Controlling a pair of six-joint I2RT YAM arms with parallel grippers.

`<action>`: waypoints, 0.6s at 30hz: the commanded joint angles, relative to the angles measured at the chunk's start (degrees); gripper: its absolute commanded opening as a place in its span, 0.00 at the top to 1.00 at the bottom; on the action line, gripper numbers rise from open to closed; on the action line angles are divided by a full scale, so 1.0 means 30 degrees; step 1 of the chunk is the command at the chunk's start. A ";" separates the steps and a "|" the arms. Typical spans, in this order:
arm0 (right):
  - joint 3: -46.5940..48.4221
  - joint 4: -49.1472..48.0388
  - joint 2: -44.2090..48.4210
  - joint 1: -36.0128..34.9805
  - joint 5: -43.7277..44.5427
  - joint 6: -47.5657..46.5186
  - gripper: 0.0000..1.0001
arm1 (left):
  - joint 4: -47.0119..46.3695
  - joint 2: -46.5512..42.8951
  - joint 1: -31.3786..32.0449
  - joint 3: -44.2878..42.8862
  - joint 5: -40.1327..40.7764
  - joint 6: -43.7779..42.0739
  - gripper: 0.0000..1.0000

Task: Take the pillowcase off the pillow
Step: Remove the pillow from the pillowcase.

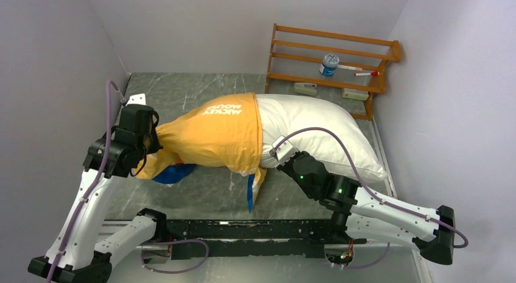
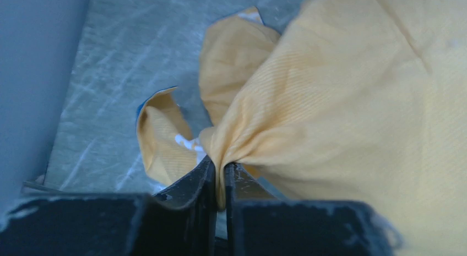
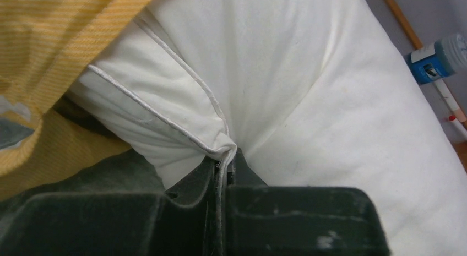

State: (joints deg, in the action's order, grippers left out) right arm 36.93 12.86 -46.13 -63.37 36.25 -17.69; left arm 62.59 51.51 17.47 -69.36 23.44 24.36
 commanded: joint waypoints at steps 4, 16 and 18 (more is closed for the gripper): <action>0.0661 0.1399 0.0825 0.0653 -0.0503 0.1328 1.00 | -0.0536 -0.0148 -0.0141 -0.1726 0.1534 -0.1858 0.05; 0.1500 0.1084 -0.0111 0.0673 -0.2139 0.4531 1.00 | -0.0704 -0.2166 -0.0141 0.0901 -1.1370 0.0365 0.03; 0.1616 0.1209 -0.0291 0.0675 -0.2001 0.4882 1.00 | -0.0385 -0.2664 -0.0141 0.1280 -1.2006 0.1248 0.03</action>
State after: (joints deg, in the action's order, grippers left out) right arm 38.72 18.41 -46.70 -61.93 29.32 -7.62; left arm 60.77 46.65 17.34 -67.40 -0.97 22.35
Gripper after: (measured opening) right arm 0.037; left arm 0.968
